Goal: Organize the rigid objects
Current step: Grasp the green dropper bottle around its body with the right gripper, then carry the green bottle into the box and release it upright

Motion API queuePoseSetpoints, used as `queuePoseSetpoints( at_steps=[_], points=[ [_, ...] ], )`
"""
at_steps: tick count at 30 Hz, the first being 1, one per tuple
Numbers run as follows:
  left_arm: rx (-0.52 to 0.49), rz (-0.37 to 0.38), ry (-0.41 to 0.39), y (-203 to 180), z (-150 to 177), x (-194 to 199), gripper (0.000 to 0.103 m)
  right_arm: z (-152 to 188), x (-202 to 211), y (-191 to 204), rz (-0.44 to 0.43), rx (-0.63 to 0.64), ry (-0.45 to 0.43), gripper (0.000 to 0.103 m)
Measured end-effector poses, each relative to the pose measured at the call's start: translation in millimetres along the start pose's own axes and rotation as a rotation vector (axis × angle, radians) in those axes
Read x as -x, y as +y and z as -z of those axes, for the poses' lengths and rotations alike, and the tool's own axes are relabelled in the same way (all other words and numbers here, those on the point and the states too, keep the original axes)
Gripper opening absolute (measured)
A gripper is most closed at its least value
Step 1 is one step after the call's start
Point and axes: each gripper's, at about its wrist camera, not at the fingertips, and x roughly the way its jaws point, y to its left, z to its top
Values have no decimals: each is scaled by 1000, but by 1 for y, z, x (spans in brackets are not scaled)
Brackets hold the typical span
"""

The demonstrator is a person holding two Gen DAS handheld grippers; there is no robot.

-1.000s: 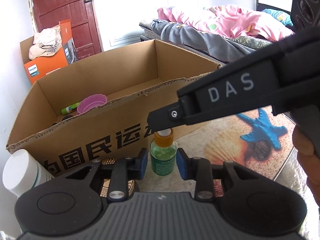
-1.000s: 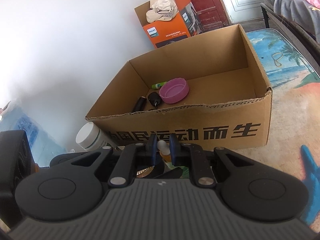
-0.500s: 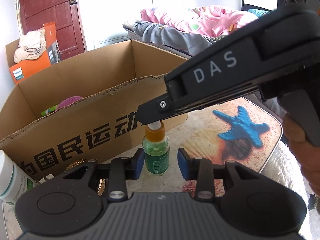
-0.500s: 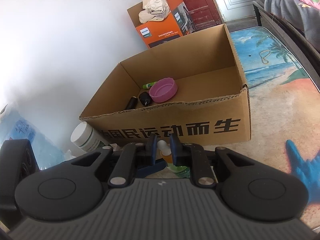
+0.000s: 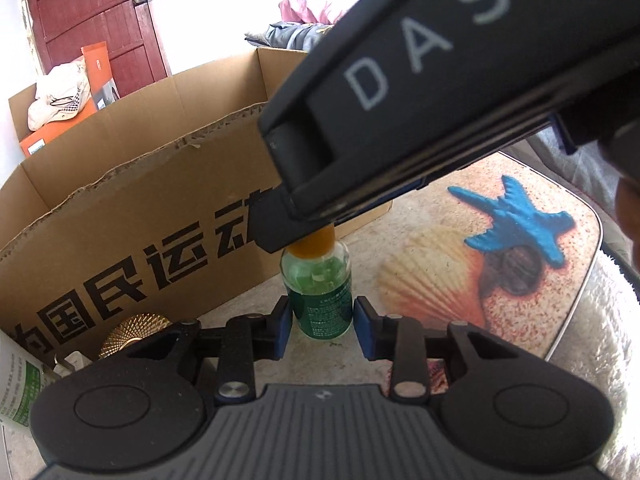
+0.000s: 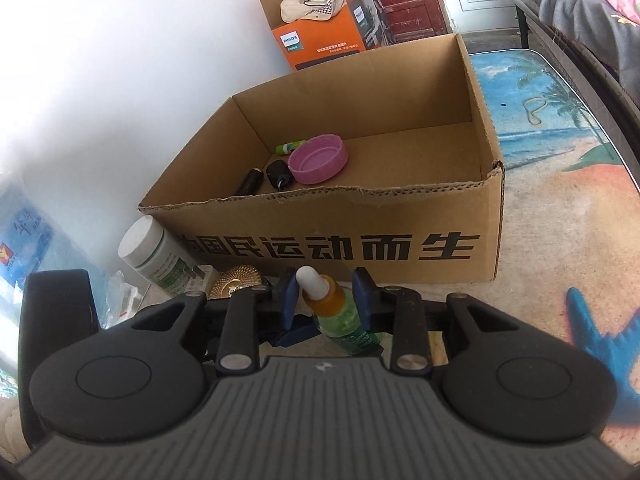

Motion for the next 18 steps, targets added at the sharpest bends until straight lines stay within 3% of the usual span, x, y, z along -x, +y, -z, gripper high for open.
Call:
queuePoseSetpoints(
  at_steps=[8, 18],
  points=[
    [-3, -1, -17, -5, 1, -1, 34, 2, 6, 1, 9, -6, -15, 21],
    [-10, -66, -104, 9, -30, 69, 34, -40, 63, 50, -63, 113, -91, 21]
  ],
)
